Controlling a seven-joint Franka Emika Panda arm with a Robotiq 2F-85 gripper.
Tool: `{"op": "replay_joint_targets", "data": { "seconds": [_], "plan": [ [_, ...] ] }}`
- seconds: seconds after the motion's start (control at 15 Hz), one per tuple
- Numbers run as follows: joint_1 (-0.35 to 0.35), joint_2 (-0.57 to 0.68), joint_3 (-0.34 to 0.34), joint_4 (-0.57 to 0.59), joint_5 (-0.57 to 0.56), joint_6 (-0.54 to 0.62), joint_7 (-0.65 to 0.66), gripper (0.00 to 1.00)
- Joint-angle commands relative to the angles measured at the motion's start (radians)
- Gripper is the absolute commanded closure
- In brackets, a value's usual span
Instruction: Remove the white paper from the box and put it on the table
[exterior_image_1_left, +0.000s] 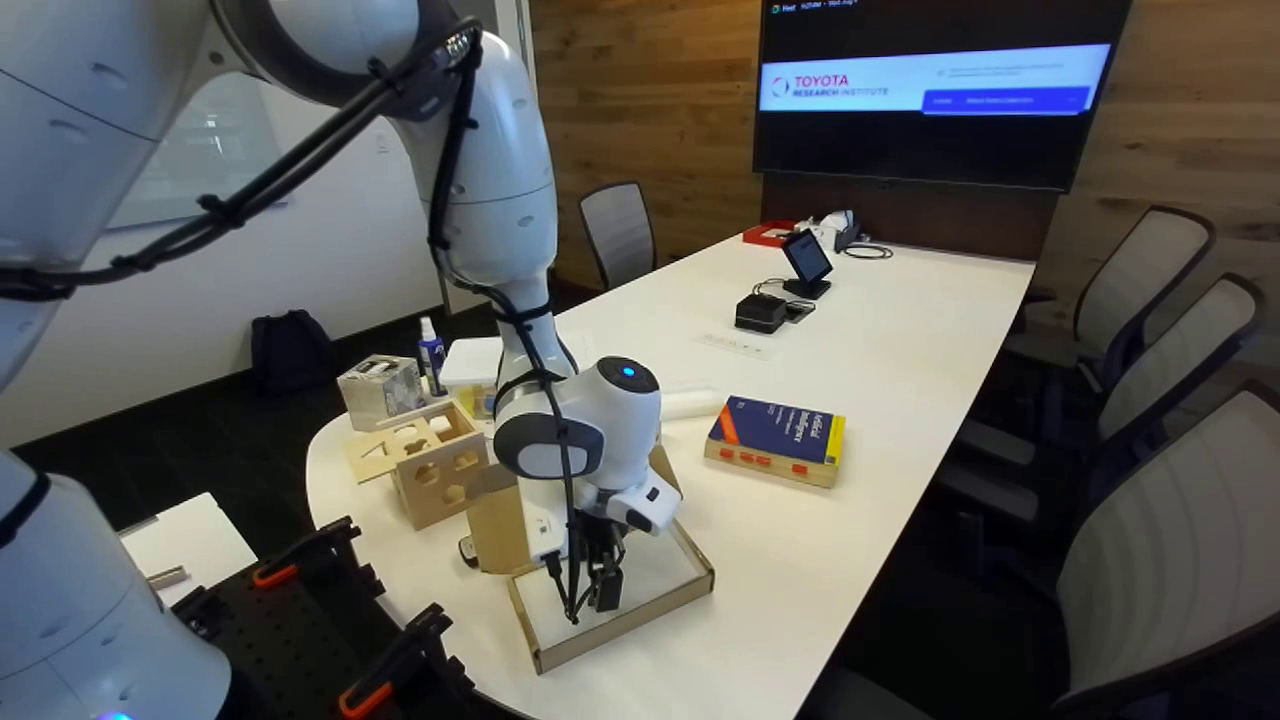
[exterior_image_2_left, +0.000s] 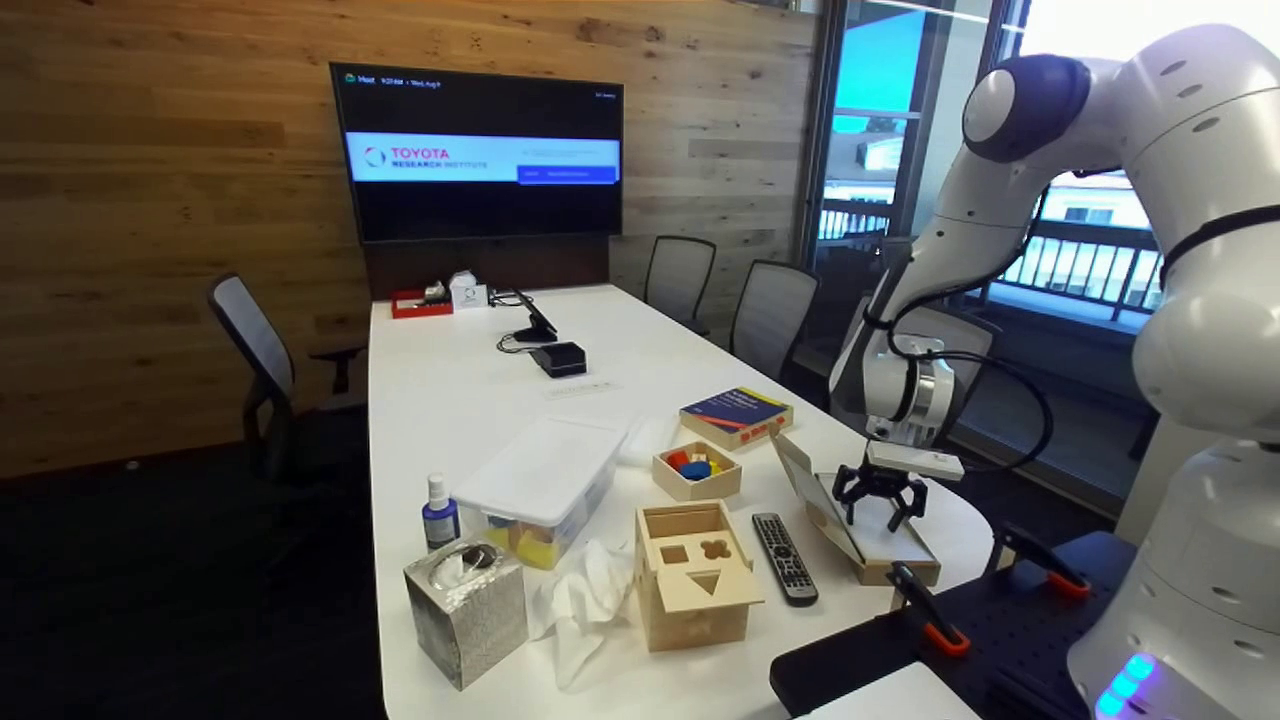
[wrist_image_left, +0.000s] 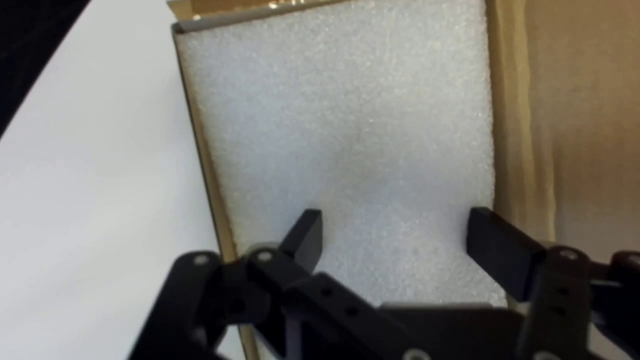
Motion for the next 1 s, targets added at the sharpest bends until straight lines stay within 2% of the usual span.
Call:
{"op": "replay_joint_targets", "data": {
  "seconds": [0.0,0.33,0.4,0.73,0.93],
  "plan": [
    [-0.021,0.042,0.02,0.029,-0.036,0.031,0.051,0.53],
    [-0.023,0.057,0.028,0.045,-0.043,0.024,0.062,0.94],
    [-0.024,0.065,0.031,0.05,-0.044,0.024,0.062,0.99],
    [-0.056,0.081,0.058,0.062,-0.036,0.026,0.047,1.0],
    [-0.095,0.028,0.085,0.026,-0.028,0.026,0.037,1.0]
  ]
}}
